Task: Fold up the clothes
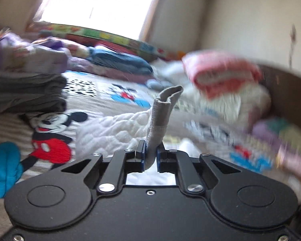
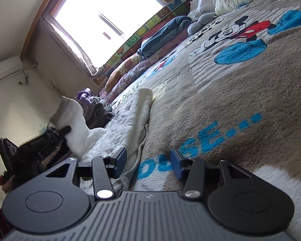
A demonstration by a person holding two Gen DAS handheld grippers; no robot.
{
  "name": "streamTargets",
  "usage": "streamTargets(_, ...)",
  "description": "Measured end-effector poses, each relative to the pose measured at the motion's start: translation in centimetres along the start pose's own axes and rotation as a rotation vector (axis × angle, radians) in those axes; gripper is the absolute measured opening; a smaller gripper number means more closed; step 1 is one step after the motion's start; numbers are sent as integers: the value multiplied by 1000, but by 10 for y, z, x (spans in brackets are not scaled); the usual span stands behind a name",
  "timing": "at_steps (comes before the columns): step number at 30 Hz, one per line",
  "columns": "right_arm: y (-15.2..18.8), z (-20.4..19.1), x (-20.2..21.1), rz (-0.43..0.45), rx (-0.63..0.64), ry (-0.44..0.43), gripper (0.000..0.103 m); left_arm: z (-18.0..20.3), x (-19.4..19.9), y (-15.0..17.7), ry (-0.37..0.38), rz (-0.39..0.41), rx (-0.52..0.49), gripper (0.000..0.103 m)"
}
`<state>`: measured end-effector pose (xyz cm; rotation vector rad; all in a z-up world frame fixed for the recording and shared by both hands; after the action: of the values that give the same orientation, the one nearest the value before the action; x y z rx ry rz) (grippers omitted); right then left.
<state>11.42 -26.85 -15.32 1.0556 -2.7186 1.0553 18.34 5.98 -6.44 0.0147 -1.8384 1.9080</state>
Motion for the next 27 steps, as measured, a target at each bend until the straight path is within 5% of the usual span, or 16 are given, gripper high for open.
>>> streamTargets(3,-4,-4,4,17,-10,-13,51,22,-9,11,4,-54,-125,8)
streamTargets(8,-14,-26,7,37,5,-51,51,32,-24,22,37,-112,-196,9)
streamTargets(9,-17,-33,6,36,12,-58,51,33,-24,23,55,-118,-197,15)
streamTargets(11,-20,-45,0,20,4,-62,53,36,-20,21,91,-113,-197,45)
streamTargets(12,-22,-51,-4,8,0,-54,54,37,-15,17,107,-98,-197,47)
streamTargets(16,-24,-72,-23,-52,-38,-30,57,35,10,2,155,-38,-184,47)
streamTargets(20,-25,-83,-44,-99,-123,-14,62,16,36,-3,114,-18,-153,47)
streamTargets(27,-19,-98,-94,-193,-153,68,64,-10,56,25,19,-143,-164,47)
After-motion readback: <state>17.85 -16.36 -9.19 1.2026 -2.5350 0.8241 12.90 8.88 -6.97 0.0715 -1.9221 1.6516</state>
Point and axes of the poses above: each gripper's, at about its wrist camera, not at the fingertips, and x roughly against the way its jaws point, z to its right, y to its underside, the point moved 5 cm from there along -x, roughly the way its jaws point, and after that the axes turned 5 degrees about -x, right-handed, at the moved point
